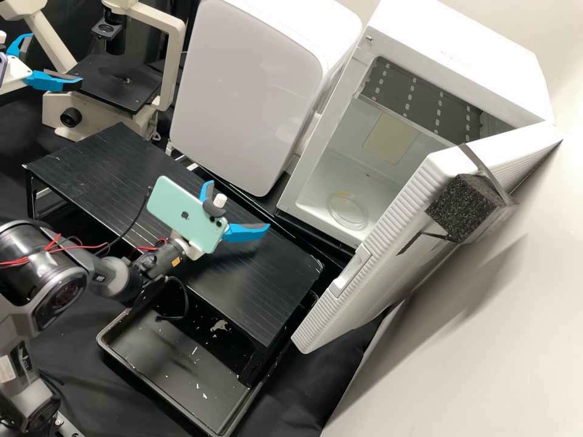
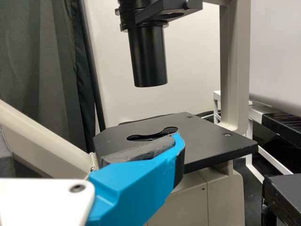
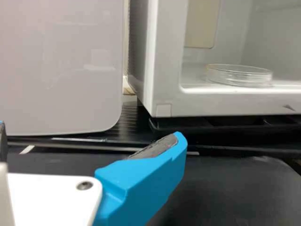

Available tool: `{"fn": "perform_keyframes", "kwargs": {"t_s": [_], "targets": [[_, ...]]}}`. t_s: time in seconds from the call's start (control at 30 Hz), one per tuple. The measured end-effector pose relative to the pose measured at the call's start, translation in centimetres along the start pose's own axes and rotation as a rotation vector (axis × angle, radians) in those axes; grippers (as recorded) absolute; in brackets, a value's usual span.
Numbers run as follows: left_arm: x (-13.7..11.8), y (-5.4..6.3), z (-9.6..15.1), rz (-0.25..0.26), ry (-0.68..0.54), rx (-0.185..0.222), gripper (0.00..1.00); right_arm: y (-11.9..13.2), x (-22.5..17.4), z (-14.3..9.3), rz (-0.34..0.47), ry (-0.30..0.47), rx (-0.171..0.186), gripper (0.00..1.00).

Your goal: Close the incubator door

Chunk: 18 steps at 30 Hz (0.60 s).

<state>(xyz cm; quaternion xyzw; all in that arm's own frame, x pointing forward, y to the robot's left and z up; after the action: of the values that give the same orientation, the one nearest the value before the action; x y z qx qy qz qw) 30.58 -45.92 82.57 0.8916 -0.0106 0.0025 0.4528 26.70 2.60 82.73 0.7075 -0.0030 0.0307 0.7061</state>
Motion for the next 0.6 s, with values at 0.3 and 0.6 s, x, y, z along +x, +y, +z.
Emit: {"fn": "perform_keyframes", "kwargs": {"t_s": [0.3,0.6], "targets": [[0.0,0.0,0.0,0.0,0.0,0.0,1.0,2.2,-9.0,1.9,0.116,-0.019,0.032,1.0],[0.0,0.0,0.0,0.0,0.0,0.0,1.0,7.3,-14.5,3.7,0.361,-0.128,-0.049,1.0]]}}
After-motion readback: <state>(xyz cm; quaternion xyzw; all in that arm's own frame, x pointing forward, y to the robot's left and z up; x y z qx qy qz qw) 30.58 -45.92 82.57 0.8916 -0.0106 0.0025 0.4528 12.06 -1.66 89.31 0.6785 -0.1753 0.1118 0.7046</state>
